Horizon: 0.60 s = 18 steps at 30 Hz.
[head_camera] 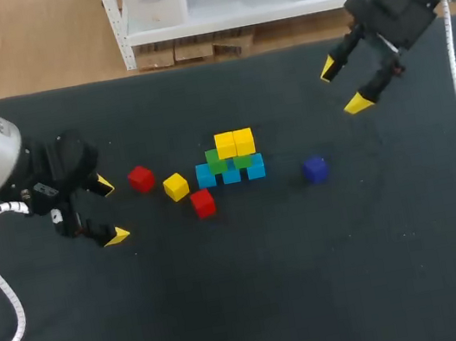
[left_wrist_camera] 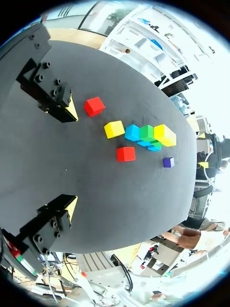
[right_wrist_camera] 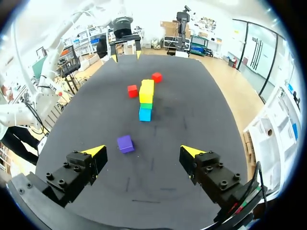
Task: Place the blue cubes, place green cubes on the blue cubes, place the yellow cubes on the green cubes, then place the red cubes on the yellow cubes, and place purple cube on the red cubes.
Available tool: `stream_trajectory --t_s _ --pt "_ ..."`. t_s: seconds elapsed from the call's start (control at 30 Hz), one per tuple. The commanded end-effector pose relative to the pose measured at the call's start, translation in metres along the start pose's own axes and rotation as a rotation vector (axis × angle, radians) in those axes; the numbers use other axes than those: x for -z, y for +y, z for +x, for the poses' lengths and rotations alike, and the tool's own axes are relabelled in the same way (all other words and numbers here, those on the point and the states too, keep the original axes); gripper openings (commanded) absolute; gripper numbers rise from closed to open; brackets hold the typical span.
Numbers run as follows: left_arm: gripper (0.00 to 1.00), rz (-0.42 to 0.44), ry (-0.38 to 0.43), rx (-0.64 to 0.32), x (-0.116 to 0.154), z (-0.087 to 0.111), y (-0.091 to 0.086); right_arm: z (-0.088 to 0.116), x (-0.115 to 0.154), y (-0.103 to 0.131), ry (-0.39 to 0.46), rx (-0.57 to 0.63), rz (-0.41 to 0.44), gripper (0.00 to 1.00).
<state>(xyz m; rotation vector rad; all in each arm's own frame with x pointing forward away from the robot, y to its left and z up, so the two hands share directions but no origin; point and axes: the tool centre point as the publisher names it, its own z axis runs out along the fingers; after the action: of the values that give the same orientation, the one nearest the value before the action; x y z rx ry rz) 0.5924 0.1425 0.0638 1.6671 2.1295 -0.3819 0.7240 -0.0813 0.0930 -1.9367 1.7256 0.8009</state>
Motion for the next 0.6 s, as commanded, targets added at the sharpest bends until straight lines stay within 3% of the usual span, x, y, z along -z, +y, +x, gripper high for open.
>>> stream_trajectory --t_s 0.03,0.2,0.4,0.6 --pt "1.0 0.0 -0.007 -0.003 0.0 0.002 0.0 0.001 0.0 -0.005 -0.005 0.001 -0.01 1.0" --pt "1.0 0.0 -0.007 -0.003 0.0 0.002 0.0 0.001 0.0 -0.005 -0.005 0.001 -0.01 1.0" --pt "1.0 -0.047 0.001 -0.067 -0.005 -0.018 0.02 0.001 0.0 -0.005 -0.005 0.001 -0.01 1.0" --pt "1.0 -0.066 0.012 -0.055 -0.024 -0.038 0.03 0.001 0.0 -0.005 -0.005 0.001 -0.01 1.0"
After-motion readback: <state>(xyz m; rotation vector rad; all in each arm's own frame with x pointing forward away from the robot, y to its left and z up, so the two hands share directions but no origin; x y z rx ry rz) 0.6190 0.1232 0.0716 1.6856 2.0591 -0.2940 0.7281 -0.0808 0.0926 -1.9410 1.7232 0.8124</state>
